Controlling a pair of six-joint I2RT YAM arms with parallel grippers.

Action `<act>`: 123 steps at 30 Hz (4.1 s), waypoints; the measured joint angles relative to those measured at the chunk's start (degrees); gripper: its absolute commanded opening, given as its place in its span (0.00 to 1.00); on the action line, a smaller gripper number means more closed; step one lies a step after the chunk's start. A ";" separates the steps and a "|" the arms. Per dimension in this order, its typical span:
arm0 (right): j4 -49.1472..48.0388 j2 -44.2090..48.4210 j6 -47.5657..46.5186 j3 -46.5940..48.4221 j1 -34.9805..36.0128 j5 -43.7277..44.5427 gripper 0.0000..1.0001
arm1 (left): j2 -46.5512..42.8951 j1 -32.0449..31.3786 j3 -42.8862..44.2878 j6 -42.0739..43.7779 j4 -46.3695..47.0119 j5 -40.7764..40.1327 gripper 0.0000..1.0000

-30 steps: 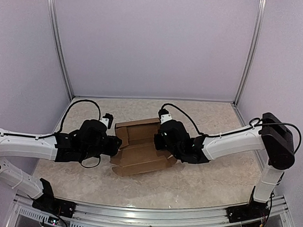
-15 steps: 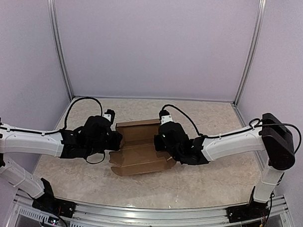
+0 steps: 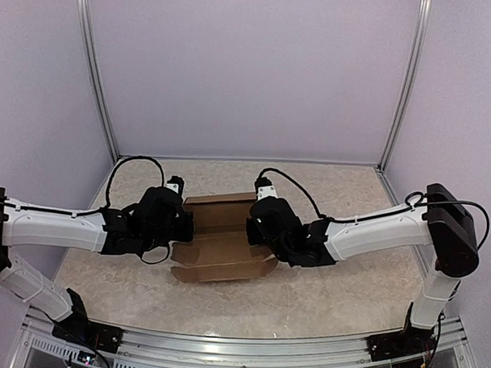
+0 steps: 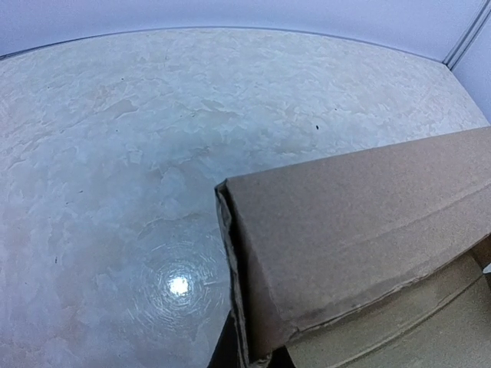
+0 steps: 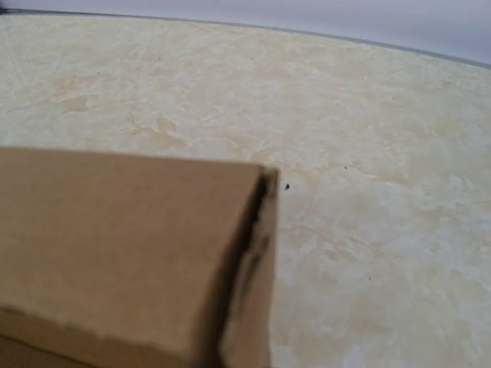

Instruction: Fold the paper box

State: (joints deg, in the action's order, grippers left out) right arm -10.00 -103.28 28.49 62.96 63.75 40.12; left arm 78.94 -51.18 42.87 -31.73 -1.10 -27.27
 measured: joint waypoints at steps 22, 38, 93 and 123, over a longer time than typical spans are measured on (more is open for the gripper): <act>1.79 5.73 1.44 0.31 1.16 -8.50 0.69 | -1.03 0.57 -0.04 1.86 0.52 -1.86 0.00; 10.62 21.68 -14.32 -4.00 0.57 -20.90 0.84 | -0.02 2.27 -3.58 13.66 10.84 4.92 0.00; -8.50 6.99 -2.23 -10.36 -7.65 -38.71 0.00 | 31.08 -2.56 -1.27 33.16 47.93 33.24 0.15; -15.17 -0.02 1.22 -10.62 -4.61 -36.09 0.00 | 34.14 -3.34 -1.42 28.41 49.99 29.75 0.06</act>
State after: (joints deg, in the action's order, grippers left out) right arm -25.17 -103.31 29.71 52.34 59.13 4.03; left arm 113.08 -54.52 41.45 -3.31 48.88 2.48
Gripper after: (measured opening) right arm 0.003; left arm 0.161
